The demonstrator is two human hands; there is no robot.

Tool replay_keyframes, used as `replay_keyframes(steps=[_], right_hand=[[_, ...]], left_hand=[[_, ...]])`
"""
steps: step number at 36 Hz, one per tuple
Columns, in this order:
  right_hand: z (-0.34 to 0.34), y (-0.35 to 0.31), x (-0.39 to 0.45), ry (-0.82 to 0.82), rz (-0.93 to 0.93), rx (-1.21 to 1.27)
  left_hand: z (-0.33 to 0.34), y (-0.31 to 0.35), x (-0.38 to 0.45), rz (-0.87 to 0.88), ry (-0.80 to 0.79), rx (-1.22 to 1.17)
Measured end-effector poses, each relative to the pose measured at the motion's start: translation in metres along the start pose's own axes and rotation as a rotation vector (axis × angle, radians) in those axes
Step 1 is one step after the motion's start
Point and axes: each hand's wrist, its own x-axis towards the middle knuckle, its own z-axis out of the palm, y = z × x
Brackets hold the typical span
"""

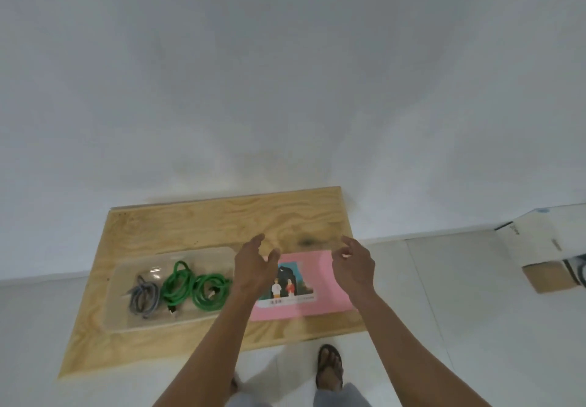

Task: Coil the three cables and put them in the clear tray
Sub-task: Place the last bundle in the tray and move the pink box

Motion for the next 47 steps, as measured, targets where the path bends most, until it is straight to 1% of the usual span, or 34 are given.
replay_keyframes(steps=[5, 8, 13, 15, 19, 23, 27, 31, 35, 39, 43, 47], right_hand=[[-0.007, 0.037, 0.024, -0.101, 0.062, -0.119], [-0.002, 0.053, 0.03, -0.155, 0.095, -0.164], [0.009, 0.072, 0.039, -0.161, 0.109, -0.271], [0.012, 0.077, 0.039, -0.166, 0.113, -0.287], [0.013, 0.08, 0.039, -0.179, 0.087, -0.341], [0.012, 0.08, 0.042, -0.192, 0.088, -0.323], [0.011, 0.08, 0.044, -0.21, 0.096, -0.322], [0.009, 0.082, 0.045, -0.209, 0.097, -0.332], [0.001, 0.087, 0.048, -0.164, 0.145, -0.304], [-0.01, 0.091, 0.049, -0.057, 0.186, -0.183], [-0.027, 0.089, 0.048, 0.033, 0.172, -0.093], [-0.034, 0.069, 0.044, 0.042, 0.125, -0.022]], left_hand=[[0.039, -0.013, 0.006, -0.154, 0.0, 0.138], [0.056, -0.028, 0.015, -0.233, -0.002, 0.175], [0.072, -0.024, 0.019, -0.331, -0.007, 0.263], [0.08, -0.027, 0.021, -0.388, 0.014, 0.268], [0.093, -0.033, 0.024, -0.436, 0.067, 0.262], [0.101, -0.032, 0.023, -0.484, 0.134, 0.248], [0.106, -0.029, 0.026, -0.523, 0.118, 0.288], [0.106, -0.023, 0.029, -0.521, 0.115, 0.275], [0.103, -0.021, 0.028, -0.505, 0.11, 0.251], [0.101, -0.014, 0.02, -0.389, 0.122, 0.197], [0.089, 0.011, 0.004, -0.237, 0.18, 0.212], [0.06, 0.029, -0.006, -0.13, 0.246, 0.183]])
